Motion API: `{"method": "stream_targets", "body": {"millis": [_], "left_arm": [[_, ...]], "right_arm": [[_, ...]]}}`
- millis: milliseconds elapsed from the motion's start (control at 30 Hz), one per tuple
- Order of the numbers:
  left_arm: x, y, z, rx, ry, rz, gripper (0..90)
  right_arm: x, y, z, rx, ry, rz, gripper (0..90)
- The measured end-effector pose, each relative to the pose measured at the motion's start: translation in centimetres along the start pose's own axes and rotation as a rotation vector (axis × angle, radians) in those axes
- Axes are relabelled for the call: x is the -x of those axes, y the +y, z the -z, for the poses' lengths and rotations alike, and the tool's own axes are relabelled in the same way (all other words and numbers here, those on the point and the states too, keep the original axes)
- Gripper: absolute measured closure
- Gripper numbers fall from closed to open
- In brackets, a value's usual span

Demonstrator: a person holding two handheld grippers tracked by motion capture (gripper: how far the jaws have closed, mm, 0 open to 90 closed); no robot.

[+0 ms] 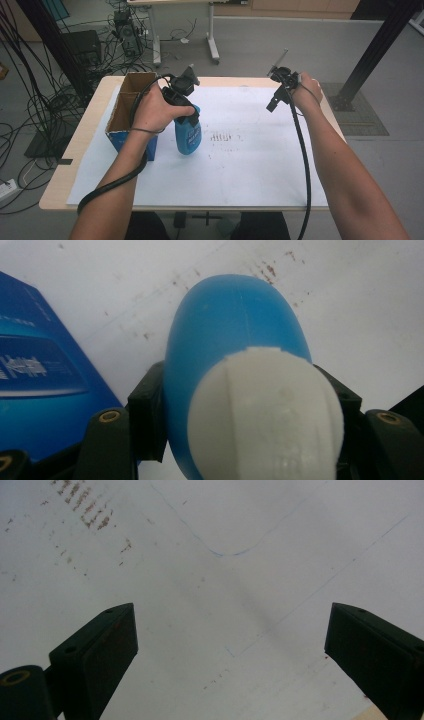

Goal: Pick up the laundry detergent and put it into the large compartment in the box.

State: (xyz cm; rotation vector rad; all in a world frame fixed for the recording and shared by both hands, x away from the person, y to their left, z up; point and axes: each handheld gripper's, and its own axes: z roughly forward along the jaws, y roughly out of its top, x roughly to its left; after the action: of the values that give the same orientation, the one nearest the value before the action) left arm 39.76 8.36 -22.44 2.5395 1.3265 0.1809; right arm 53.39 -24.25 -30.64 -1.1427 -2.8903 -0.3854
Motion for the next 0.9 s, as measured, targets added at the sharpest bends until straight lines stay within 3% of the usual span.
{"method": "stream_targets", "body": {"millis": [433, 567, 900], "left_arm": [[-0.2, 2.1, 7.9, 0.050, 0.030, 0.016, 37.8], [-0.6, 2.8, 10.0, 0.065, 0.022, 0.030, 37.8], [-0.8, 4.3, 13.3, 0.077, 0.012, 0.049, 37.8]], "right_arm": [[-0.5, 0.0, 0.1, 0.013, 0.011, 0.009, 6.6], [-0.6, 0.1, 0.1, 0.013, 0.011, 0.011, 6.6], [-0.7, 0.3, 0.0, 0.012, 0.013, 0.019, 6.7]]}}
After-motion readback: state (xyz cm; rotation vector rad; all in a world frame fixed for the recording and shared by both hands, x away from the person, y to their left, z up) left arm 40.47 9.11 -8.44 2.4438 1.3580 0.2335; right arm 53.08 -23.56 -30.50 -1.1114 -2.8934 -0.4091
